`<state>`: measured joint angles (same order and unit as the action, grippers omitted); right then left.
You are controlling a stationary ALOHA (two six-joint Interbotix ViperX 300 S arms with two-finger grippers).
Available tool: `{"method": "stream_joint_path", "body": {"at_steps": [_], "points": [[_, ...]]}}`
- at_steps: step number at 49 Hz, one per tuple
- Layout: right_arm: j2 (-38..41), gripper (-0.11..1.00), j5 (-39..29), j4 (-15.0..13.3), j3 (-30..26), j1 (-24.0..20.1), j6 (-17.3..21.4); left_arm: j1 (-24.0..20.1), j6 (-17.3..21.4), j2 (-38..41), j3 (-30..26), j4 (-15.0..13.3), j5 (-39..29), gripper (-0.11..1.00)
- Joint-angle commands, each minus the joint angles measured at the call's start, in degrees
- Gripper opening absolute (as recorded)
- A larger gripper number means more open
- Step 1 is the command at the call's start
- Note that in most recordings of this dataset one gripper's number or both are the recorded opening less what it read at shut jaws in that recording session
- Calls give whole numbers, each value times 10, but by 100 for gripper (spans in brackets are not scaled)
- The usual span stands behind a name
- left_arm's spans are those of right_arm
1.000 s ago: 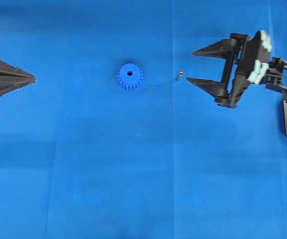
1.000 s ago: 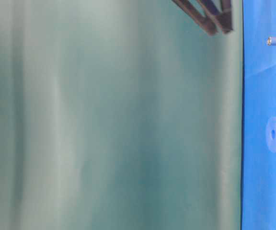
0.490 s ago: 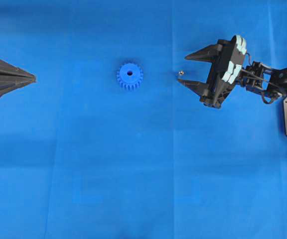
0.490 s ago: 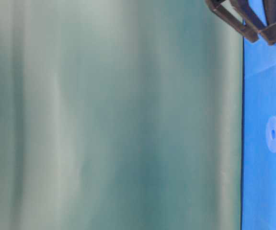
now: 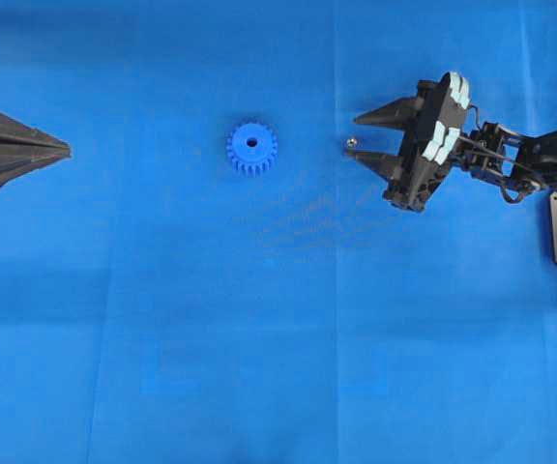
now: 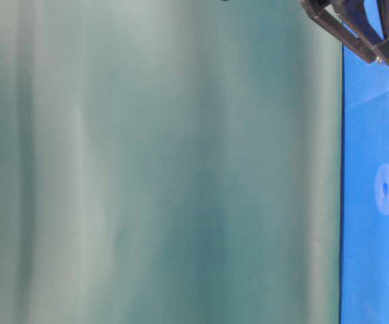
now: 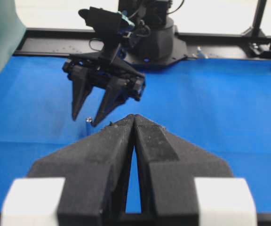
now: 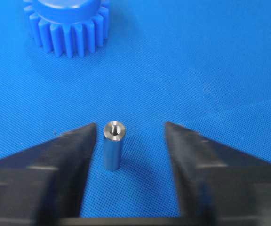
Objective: Insert the shaft placed at a random location into the center hole of the small gear at another random location.
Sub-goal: 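Lower the right gripper around the upright silver shaft and close it, then lift the shaft and carry it left over the blue gear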
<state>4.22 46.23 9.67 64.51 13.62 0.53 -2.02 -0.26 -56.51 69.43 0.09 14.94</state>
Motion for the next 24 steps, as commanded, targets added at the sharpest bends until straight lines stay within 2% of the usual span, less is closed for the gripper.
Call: {"method": "stream_joint_path", "body": {"at_steps": [1, 5, 8, 24], "points": [[-4, 27, 4, -1, -7, -4, 1, -3, -2, 3, -6, 1, 2, 0], [-4, 10, 4, -2, -7, -5, 2, -3, -2, 3, -6, 0, 2, 0], [-4, 4, 4, -2, -7, -5, 2, -3, -3, 3, -5, 0, 2, 0], [-27, 4, -6, -1, -11, -9, 4, -3, -4, 3, -6, 1, -3, 0]]}}
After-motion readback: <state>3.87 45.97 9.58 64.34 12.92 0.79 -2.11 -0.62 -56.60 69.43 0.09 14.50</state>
